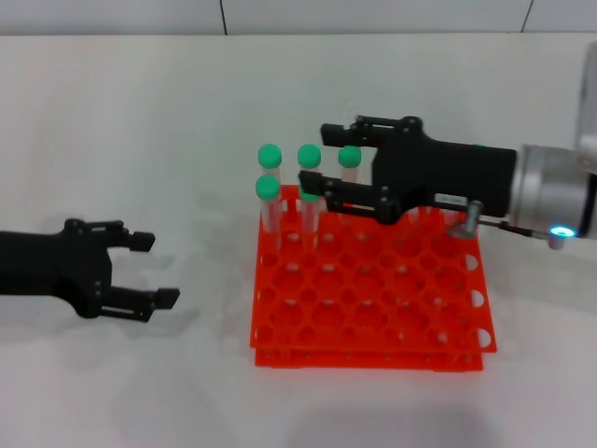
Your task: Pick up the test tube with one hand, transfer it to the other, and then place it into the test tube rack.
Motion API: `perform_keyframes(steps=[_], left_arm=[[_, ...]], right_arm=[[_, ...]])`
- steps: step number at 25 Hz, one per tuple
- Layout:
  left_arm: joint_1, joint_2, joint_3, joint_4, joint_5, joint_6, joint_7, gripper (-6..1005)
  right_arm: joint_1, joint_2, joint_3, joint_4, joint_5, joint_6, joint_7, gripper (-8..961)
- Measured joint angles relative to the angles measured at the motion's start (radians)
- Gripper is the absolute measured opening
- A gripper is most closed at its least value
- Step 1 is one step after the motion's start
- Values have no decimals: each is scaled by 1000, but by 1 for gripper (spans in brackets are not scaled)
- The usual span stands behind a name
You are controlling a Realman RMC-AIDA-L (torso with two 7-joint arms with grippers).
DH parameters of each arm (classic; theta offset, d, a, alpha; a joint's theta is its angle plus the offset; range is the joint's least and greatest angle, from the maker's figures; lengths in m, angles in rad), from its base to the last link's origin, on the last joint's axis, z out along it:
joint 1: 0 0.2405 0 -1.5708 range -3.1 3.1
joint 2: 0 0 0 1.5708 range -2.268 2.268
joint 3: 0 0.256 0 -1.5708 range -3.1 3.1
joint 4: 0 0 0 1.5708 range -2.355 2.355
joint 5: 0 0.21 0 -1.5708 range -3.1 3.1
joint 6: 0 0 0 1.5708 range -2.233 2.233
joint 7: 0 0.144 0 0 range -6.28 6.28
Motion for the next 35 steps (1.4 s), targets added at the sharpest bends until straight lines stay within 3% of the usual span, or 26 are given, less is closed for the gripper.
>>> perform_keyframes(steps=[5,10,18,21,27,35], left_arm=[[6,1,0,9,-124,6,15,886],[-2,0,4,3,-252,18,24,886],[-1,-3,8,-43,-409,64,-14,886],[-1,-3,8,-76,-433,65,-18,886],[-2,-3,9,-111,-435,66,-32,886],[-3,0,11,-110,-431,67,-47,886]], right_arm=[[-82,-10,65,-75,-6,-81,-10,604],[-128,-24,221,-79,-81,-235,19,603],[-121,-25,553,-80,-374,-486,131,604],[-104,-29,625,-80,-453,-537,146,605],[-94,-37,651,-81,-494,-567,154,604],[-98,-18,646,-81,-496,-568,155,596]])
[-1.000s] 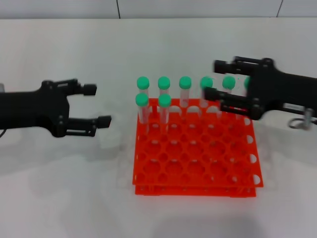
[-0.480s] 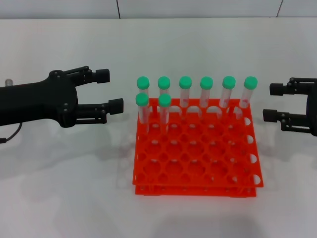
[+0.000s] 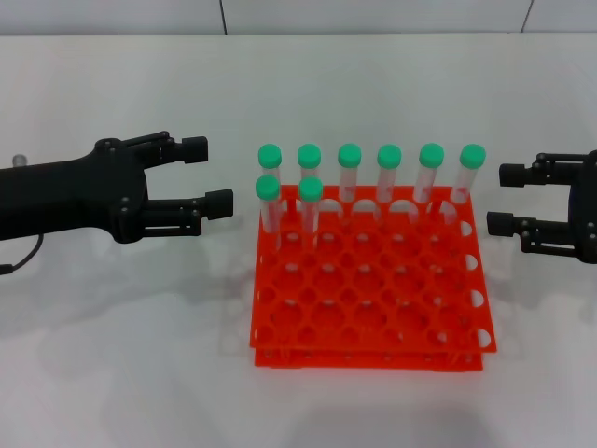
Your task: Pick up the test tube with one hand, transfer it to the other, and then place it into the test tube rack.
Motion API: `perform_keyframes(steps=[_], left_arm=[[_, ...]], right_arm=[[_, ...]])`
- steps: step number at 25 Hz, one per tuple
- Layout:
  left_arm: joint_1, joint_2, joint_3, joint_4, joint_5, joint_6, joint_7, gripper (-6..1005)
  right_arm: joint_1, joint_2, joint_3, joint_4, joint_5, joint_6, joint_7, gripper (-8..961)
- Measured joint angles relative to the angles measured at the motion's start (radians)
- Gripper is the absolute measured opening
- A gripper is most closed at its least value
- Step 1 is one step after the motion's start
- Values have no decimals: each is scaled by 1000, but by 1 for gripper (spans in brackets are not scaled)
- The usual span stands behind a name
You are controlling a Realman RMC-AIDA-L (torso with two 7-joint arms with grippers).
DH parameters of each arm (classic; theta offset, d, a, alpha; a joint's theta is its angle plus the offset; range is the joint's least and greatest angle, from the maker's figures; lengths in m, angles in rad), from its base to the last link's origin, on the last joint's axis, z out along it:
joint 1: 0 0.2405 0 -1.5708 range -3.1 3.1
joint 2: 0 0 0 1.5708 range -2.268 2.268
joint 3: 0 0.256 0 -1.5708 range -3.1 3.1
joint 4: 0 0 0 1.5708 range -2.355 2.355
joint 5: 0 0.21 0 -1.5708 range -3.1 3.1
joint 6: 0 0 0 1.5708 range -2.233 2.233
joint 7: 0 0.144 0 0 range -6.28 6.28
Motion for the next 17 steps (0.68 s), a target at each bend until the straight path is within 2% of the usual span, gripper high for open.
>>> perform_keyframes(steps=[17], left_arm=[[-12,5,8,5,38,17,-21,886]], right_arm=[[1,5,-19,13,-10,-5,0,596]])
